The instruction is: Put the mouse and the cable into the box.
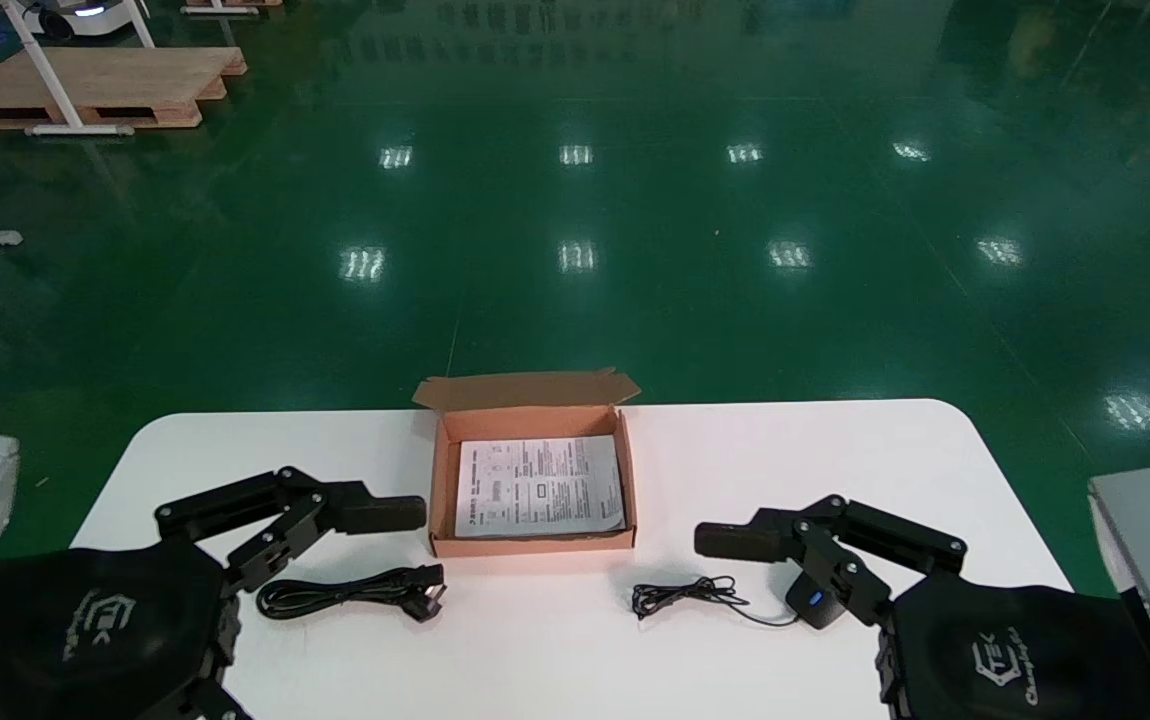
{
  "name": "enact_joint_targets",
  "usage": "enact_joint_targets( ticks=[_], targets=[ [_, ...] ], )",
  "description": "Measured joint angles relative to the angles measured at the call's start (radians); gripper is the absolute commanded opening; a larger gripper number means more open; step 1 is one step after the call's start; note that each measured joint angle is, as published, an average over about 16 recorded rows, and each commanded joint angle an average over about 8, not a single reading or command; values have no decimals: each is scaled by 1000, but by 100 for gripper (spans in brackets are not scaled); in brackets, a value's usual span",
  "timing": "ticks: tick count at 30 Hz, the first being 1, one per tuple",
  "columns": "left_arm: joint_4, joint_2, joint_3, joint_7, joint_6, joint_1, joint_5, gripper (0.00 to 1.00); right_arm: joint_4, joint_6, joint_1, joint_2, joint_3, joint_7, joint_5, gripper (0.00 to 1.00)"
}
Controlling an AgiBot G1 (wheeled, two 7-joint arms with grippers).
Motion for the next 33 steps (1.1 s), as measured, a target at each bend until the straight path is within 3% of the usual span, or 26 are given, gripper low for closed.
enact_joint_targets(
  ticks=[33],
  targets=[
    [-1,-2,1,1,1,-1,4,100,0,1,1,-1,-1,-1,-2,100]
  ],
)
